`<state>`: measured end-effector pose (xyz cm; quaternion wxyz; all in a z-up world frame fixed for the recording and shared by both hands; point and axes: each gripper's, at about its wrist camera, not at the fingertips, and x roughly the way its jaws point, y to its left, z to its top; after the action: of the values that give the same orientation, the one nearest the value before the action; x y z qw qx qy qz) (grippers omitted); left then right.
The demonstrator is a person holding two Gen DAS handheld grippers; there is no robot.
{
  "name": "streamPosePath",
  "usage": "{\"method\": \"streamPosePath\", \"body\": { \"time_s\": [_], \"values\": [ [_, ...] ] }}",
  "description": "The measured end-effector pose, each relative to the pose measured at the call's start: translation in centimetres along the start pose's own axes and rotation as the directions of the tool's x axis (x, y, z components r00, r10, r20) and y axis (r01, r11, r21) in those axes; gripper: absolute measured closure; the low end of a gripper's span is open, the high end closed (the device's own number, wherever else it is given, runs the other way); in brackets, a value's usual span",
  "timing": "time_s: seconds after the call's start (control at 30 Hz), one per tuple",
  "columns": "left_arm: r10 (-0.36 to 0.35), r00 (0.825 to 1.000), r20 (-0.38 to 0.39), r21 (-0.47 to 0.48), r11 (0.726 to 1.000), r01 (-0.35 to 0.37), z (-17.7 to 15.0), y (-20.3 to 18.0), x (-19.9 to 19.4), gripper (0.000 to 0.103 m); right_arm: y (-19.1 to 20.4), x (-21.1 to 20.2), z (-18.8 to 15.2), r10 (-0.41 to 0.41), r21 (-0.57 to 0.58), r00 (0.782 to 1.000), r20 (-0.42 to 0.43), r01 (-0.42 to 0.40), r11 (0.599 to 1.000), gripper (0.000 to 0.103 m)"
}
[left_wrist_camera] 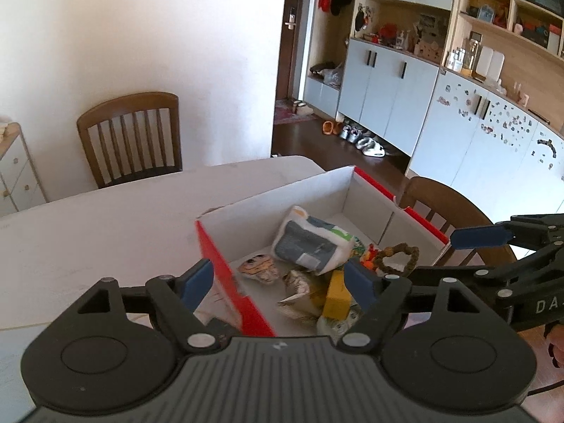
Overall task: Organize objects
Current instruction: 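Move both open tools back from the shoebox toward the remaining items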
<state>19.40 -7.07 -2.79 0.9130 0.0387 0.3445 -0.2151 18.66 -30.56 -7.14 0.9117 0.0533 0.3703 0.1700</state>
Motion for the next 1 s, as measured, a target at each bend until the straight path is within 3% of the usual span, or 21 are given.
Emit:
{"method": "streamPosePath", "body": {
  "time_s": [0.37,0.47,0.67,0.73,0.8,1.0],
  "values": [
    [0.033,0.999,0.035,-0.031,0.999,-0.032,-1.4,5.4,-3.9,0.02,6.5,0.8,-0.4,0.014,-0.016,1.0,0.026,-0.014,1.0,0.001],
    [0.041,0.998,0.038,-0.042,0.998,-0.039,-1.8,7.0,-4.5,0.009,8.3,1.6,-0.5,0.01,-0.024,1.0,0.017,-0.009,1.0,0.001],
    [0.055,0.998,0.042,-0.053,0.997,-0.052,-2.8,10.3,-5.2,0.008,11.5,3.2,-0.8,0.015,-0.042,1.0,-0.002,-0.015,0.999,0.001],
    [0.073,0.997,0.038,-0.06,0.996,-0.07,-3.1,11.5,-5.2,0.007,12.5,3.8,-0.9,0.013,-0.053,1.0,-0.009,-0.013,0.999,0.001],
    [0.092,0.995,0.032,-0.07,0.994,-0.089,-3.5,12.7,-5.0,0.0,13.6,4.4,-1.1,0.011,-0.064,1.0,-0.018,-0.012,0.998,0.001],
    [0.161,0.987,0.03,-0.123,0.98,-0.156,-4.5,16.6,-3.9,0.0,16.4,6.5,-1.9,-0.003,-0.1,0.999,-0.044,-0.001,0.995,0.001]
  ]
}}
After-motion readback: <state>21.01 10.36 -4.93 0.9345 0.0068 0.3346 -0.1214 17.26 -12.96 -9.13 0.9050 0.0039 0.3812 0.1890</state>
